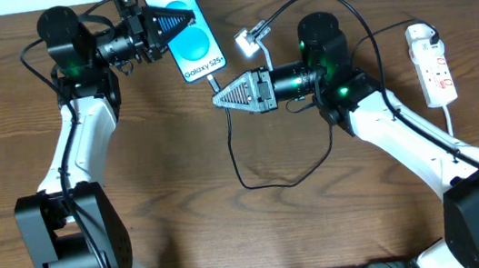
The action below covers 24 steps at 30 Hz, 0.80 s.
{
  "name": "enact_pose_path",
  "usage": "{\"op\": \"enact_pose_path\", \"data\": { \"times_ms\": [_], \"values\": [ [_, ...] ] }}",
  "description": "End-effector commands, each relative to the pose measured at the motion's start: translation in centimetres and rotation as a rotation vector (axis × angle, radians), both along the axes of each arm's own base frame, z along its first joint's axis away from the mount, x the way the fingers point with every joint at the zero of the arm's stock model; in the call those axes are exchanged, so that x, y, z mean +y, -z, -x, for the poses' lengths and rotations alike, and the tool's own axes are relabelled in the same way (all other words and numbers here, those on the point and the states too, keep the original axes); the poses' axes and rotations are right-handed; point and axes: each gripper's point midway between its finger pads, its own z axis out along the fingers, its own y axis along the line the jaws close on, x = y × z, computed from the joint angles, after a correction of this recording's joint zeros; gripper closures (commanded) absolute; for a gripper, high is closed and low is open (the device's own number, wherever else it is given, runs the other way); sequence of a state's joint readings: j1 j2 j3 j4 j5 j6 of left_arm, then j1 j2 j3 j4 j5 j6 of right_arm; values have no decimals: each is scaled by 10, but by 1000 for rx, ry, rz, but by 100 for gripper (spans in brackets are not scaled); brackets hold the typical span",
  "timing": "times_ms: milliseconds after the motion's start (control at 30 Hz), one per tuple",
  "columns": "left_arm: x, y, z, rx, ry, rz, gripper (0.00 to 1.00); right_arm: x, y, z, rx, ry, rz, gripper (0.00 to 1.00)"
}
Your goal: Plug charger to phone and switch on socket
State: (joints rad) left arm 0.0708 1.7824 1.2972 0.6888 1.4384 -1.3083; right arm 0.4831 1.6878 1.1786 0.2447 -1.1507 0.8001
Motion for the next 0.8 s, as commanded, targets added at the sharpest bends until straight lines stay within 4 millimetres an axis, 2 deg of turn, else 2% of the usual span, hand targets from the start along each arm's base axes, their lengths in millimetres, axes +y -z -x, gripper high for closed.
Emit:
{"op": "enact_pose_path", "data": {
  "times_ms": [0, 400, 767],
  "values": [
    [-2, -6, 4, -36, 19, -6, 93, 0, -5, -6, -27, 15, -6, 99],
    [-3, -6, 4, -36, 22, -6, 93, 0, -6, -6, -34, 14, -9, 99],
    [-13, -6, 8, -37, 44, -6, 93, 0, -6, -6, -30, 15, -9, 99]
  ]
}}
